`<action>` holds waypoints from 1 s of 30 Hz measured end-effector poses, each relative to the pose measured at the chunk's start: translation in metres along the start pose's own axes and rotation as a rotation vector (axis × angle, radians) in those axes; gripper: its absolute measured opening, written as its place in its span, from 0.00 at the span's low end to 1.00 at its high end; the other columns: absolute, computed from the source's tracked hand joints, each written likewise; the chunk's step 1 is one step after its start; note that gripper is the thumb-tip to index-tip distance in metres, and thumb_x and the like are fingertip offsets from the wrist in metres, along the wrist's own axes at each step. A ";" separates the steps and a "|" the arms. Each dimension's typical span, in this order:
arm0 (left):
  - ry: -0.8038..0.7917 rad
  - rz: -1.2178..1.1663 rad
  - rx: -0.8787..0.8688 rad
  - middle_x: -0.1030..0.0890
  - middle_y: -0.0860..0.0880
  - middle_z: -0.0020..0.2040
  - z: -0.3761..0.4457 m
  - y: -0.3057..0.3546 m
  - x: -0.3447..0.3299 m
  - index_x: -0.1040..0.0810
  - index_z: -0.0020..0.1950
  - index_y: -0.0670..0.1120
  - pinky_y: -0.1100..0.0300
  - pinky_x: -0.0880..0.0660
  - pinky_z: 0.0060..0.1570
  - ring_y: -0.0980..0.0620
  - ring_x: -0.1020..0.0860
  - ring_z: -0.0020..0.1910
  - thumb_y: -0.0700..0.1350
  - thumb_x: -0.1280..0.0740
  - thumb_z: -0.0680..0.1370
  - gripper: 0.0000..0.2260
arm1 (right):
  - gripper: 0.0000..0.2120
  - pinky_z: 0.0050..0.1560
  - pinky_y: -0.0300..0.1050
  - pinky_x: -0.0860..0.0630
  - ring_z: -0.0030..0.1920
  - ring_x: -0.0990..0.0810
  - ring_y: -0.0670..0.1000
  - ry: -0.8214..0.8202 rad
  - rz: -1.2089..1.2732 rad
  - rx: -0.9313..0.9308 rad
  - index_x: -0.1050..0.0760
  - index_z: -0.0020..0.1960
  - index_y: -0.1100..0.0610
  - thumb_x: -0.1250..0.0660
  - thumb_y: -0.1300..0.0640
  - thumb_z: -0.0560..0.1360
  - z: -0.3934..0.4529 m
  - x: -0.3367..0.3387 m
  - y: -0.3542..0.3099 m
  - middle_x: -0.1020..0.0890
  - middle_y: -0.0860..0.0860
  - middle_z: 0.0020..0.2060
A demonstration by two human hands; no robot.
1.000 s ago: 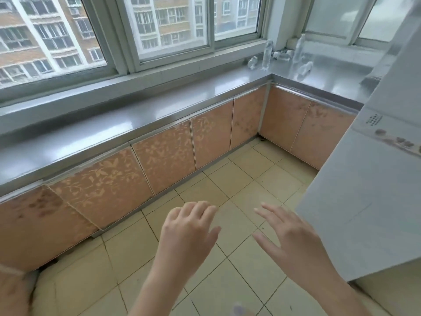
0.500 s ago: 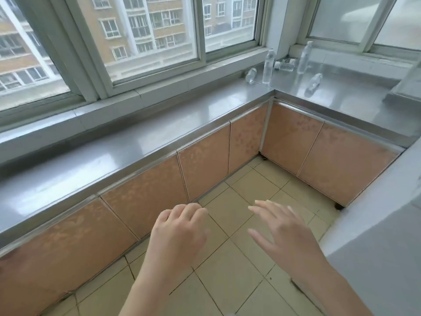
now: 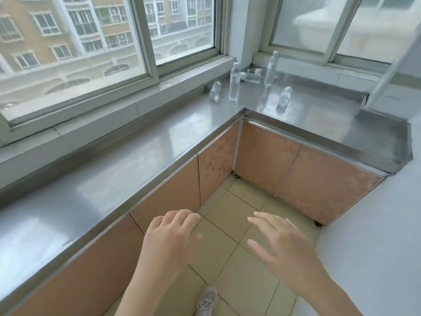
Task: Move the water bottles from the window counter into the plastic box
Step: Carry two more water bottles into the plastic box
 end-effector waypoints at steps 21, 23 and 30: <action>-0.041 -0.045 -0.214 0.18 0.59 0.49 0.402 0.020 -0.128 0.18 0.52 0.54 0.58 0.23 0.45 0.56 0.18 0.47 0.55 0.23 0.67 0.16 | 0.25 0.73 0.44 0.46 0.71 0.39 0.40 0.033 0.058 -0.254 0.36 0.70 0.40 0.51 0.37 0.75 0.313 0.063 0.196 0.35 0.36 0.70; -0.026 -0.037 -0.194 0.18 0.59 0.48 0.438 0.024 -0.132 0.18 0.52 0.54 0.58 0.22 0.45 0.56 0.18 0.47 0.54 0.23 0.66 0.16 | 0.21 0.74 0.44 0.48 0.71 0.40 0.39 0.014 0.068 -0.225 0.37 0.71 0.40 0.45 0.41 0.78 0.349 0.074 0.214 0.36 0.36 0.70; -0.022 0.007 -0.151 0.18 0.58 0.51 0.543 0.036 -0.156 0.19 0.54 0.54 0.56 0.22 0.47 0.54 0.18 0.49 0.54 0.23 0.67 0.17 | 0.22 0.75 0.44 0.48 0.72 0.42 0.40 -0.018 -0.003 -0.147 0.40 0.73 0.42 0.47 0.41 0.79 0.453 0.109 0.278 0.37 0.37 0.72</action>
Point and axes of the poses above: each hand's wrist, its own z-axis towards the middle knuckle, its own x-axis out of the back of the hand, y = z × x, the point moved 7 cm from there along z, towards the middle knuckle
